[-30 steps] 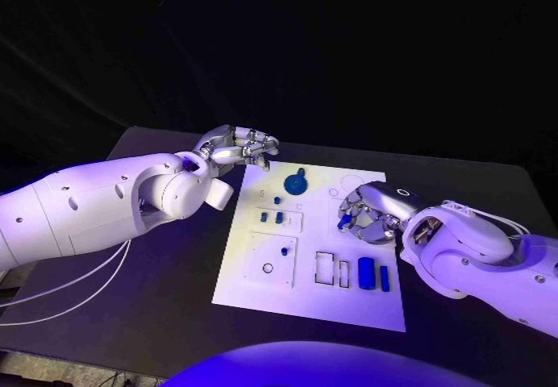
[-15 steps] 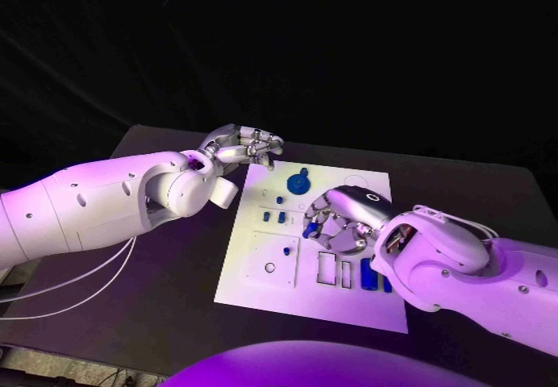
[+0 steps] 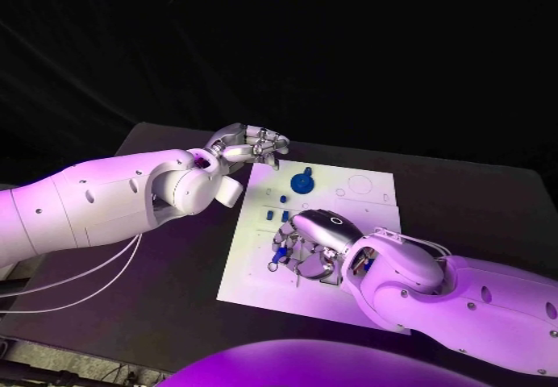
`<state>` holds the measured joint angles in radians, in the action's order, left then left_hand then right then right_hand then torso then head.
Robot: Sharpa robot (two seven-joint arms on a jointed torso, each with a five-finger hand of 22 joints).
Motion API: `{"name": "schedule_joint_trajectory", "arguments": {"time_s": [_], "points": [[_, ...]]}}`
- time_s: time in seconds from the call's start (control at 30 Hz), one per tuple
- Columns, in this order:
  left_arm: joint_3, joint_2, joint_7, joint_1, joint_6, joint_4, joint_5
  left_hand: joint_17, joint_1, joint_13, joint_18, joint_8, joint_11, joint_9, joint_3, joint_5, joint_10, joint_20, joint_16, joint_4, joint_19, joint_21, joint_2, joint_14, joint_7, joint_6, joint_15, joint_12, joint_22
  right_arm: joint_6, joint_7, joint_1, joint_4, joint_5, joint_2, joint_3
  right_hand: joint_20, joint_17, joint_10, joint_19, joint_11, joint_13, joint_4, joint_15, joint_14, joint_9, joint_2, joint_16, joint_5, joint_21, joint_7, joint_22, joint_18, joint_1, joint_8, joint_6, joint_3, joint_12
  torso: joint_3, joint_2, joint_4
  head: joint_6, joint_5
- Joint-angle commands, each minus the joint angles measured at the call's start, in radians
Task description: Assemble the parts on the task board
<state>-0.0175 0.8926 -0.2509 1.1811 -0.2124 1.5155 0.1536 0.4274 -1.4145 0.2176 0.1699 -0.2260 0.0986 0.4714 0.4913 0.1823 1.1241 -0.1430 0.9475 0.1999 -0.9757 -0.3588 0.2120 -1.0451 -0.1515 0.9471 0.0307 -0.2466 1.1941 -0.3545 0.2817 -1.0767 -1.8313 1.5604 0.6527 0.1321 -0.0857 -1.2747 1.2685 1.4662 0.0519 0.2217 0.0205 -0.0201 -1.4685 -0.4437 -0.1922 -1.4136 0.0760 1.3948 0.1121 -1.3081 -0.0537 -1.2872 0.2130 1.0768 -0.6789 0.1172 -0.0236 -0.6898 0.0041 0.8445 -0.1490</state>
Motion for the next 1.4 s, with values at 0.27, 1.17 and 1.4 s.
{"name": "schedule_joint_trajectory", "arguments": {"time_s": [0.27, 1.17, 1.4], "points": [[0.001, -0.006, -0.003, 0.000, 0.020, 0.000, -0.005, -0.001, 0.008, 0.001, 0.011, 0.001, -0.001, 0.001, -0.003, 0.004, -0.004, -0.004, -0.005, -0.005, 0.001, 0.004, -0.003, -0.001, -0.002, -0.005, 0.006, 0.005, -0.002, 0.032, -0.015, 0.020, 0.045, 0.059, -0.043, 0.009, 0.005, 0.001, 0.006, 0.037, -0.004, 0.003, -0.004, -0.006, -0.039, -0.036, 0.008, 0.001, 0.010, -0.003, -0.002, -0.214, 0.016, 0.003, 0.018, 0.005, -0.006, -0.007, 0.0006, 0.000, -0.0009, 0.000, -0.006], [0.000, -0.004, 0.001, 0.001, 0.023, 0.001, -0.005, -0.001, 0.009, 0.002, 0.011, 0.000, 0.000, 0.002, -0.001, 0.004, -0.007, -0.004, -0.007, -0.009, -0.001, 0.005, -0.005, -0.001, -0.003, -0.007, 0.006, 0.005, -0.004, 0.084, 0.017, 0.039, 0.097, 0.121, -0.074, 0.013, 0.005, 0.000, 0.006, 0.037, -0.003, 0.005, -0.008, -0.005, -0.039, -0.040, 0.004, 0.001, 0.012, -0.002, -0.001, -0.214, 0.017, 0.006, 0.020, 0.001, -0.004, -0.010, 0.0011, 0.000, 0.0000, 0.007, -0.011], [0.000, -0.003, 0.001, 0.001, 0.024, 0.001, -0.005, -0.001, 0.009, 0.002, 0.011, 0.000, 0.000, 0.002, -0.001, 0.004, -0.007, -0.004, -0.007, -0.009, -0.001, 0.005, -0.005, -0.001, -0.003, -0.007, 0.006, 0.005, -0.004, 0.084, 0.038, 0.040, 0.101, 0.142, -0.074, 0.014, 0.005, -0.002, 0.006, 0.038, -0.003, 0.005, -0.008, -0.005, -0.040, -0.040, 0.004, -0.001, 0.012, 0.000, -0.001, -0.215, 0.017, 0.006, 0.020, 0.001, -0.004, -0.010, 0.0007, 0.000, -0.0002, 0.006, -0.011]]}}
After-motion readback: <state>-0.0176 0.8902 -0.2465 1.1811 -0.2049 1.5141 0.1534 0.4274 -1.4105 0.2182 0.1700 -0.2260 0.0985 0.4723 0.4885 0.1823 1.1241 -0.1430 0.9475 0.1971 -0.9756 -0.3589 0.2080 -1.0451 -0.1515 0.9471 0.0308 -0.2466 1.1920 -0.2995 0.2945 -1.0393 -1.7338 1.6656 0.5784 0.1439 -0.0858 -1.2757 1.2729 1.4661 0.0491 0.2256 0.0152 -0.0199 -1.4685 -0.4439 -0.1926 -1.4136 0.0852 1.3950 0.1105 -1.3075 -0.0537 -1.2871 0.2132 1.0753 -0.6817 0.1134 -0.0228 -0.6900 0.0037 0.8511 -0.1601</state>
